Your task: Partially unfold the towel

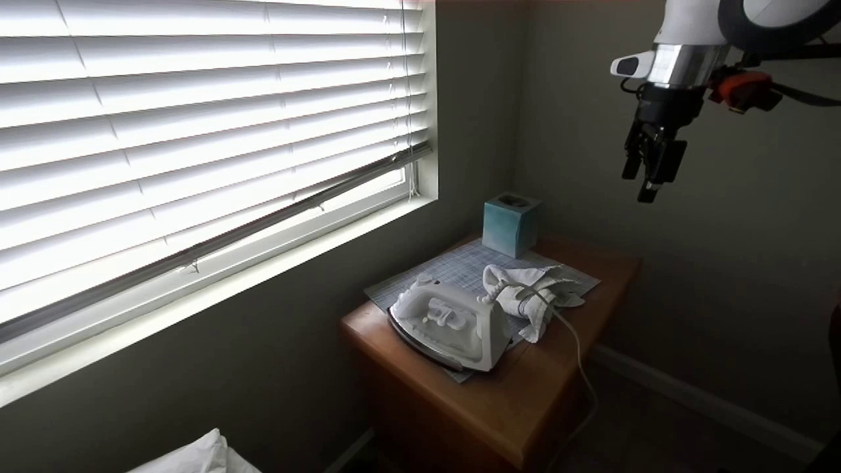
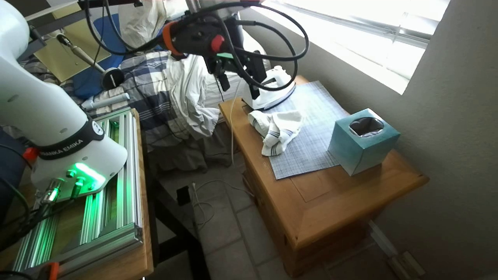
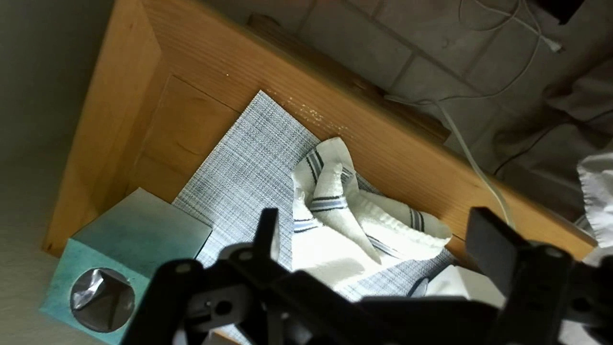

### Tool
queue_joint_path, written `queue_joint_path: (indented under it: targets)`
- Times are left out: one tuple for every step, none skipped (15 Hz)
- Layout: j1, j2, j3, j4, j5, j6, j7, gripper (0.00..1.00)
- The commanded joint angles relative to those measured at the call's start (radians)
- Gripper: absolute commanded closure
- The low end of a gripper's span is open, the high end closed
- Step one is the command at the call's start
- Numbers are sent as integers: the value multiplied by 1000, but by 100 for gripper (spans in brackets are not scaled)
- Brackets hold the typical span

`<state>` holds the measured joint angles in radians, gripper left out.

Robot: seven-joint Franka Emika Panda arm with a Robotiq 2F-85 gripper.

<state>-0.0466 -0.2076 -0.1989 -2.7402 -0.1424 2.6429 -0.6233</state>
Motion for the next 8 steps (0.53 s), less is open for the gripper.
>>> queue_joint_path:
  targets:
    - [-9, 23, 10, 4, 2, 12, -12, 0]
    - [-10, 39, 11, 9, 2, 19, -17, 0]
    - [-11, 46, 12, 13, 1, 20, -19, 0]
    - [-11, 48, 12, 16, 1, 20, -20, 0]
    - [-11, 48, 12, 18, 0, 20, -20, 0]
    - [-11, 48, 12, 20, 0, 20, -20, 0]
    - [-11, 48, 12, 21, 0, 20, -20, 0]
    - [-11, 48, 12, 22, 0, 20, -20, 0]
